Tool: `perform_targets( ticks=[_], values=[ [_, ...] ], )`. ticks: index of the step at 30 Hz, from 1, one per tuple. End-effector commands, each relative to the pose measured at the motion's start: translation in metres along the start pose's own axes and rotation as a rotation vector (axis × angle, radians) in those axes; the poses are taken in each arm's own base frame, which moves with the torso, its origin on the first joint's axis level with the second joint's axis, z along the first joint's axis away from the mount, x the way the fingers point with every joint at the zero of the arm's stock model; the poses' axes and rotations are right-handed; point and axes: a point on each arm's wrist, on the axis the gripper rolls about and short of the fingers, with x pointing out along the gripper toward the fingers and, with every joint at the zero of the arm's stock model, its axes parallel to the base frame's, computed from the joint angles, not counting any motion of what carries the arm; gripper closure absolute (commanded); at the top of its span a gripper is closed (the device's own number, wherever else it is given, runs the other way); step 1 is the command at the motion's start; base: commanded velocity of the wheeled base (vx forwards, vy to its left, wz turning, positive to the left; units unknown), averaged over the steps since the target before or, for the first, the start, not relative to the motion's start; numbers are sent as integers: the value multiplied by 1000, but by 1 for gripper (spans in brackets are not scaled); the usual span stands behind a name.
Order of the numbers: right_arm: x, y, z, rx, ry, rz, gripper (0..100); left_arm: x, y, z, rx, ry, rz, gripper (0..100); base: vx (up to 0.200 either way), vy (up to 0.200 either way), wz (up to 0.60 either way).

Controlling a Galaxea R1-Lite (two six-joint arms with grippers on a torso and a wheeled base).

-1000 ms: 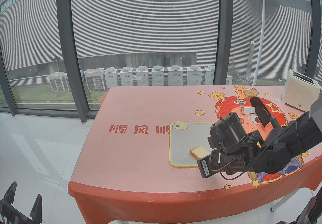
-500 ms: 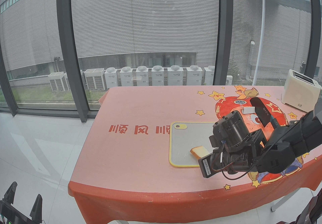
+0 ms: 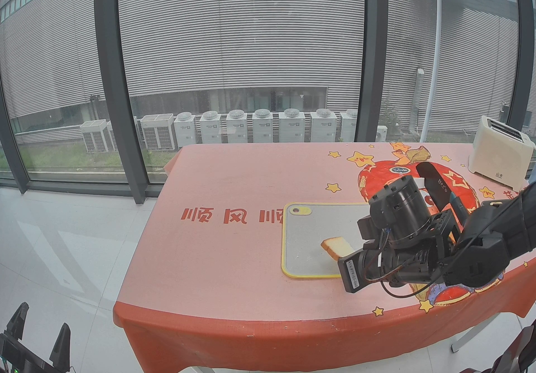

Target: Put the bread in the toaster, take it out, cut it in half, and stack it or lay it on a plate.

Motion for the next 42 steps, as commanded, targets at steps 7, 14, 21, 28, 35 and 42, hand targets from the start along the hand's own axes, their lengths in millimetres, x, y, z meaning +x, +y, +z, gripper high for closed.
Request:
perform_targets(
  ticks=[7, 14, 21, 28, 35, 42],
  values=[
    [-7, -1, 2, 4, -22, -13, 100, 1, 0, -5, 0, 19, 0, 0, 0, 0, 0],
    [-17, -2, 1, 3, -40, -5, 100, 1, 0, -5, 0, 19, 0, 0, 0, 0, 0],
    [-38, -6, 3, 16, -92, 8, 100, 1, 0, -5, 0, 19, 0, 0, 0, 0, 0],
    [-65, -15, 6, 40, -162, 10, 100, 1, 0, -5, 0, 19, 0, 0, 0, 0, 0],
    [-86, -27, 0, 65, -216, -29, 100, 1, 0, -5, 0, 19, 0, 0, 0, 0, 0],
    [-104, -43, -5, 115, -265, -64, 100, 1, 0, -5, 0, 19, 0, 0, 0, 0, 0]
  ],
)
